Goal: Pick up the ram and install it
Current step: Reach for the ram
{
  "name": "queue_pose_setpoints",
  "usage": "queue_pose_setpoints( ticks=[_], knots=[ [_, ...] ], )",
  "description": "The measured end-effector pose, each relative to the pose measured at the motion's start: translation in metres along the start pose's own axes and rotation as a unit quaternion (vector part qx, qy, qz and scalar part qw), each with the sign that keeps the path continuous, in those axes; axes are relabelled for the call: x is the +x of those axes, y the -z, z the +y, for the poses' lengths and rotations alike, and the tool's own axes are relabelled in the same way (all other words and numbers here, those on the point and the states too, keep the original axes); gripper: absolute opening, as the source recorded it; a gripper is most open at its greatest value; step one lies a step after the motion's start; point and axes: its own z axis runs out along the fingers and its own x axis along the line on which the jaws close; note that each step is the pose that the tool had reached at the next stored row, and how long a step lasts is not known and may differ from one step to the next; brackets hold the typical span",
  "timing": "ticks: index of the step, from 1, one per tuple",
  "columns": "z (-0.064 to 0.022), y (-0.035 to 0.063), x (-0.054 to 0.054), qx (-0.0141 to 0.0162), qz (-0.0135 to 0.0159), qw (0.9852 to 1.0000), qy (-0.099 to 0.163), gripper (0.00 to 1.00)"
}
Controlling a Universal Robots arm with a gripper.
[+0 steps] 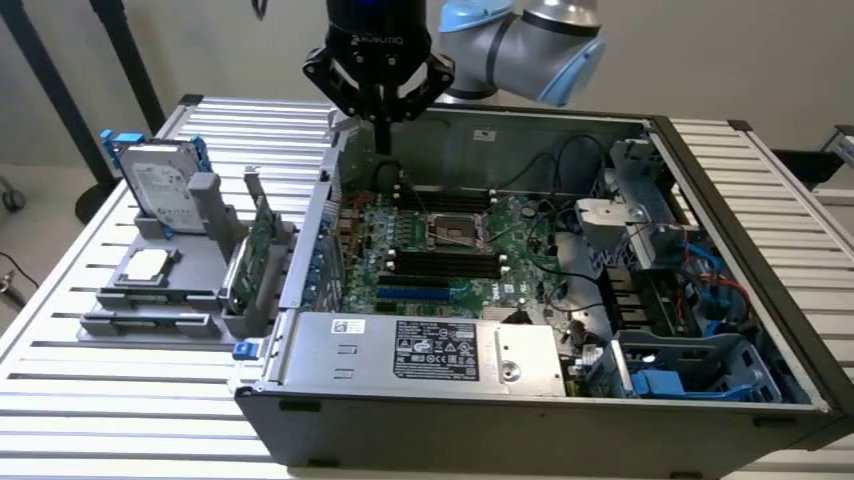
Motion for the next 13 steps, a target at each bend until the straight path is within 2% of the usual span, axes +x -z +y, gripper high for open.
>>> queue_pose_setpoints(
  ticks=[6,13],
  knots=[
    [-0.0117,0.0004,0.024,0.0000,0.0000,1.0000,0.000,0.11],
    [-0.0190,-0.0001,0.055,0.0000,0.0000,1.0000,0.000,0.11]
  ],
)
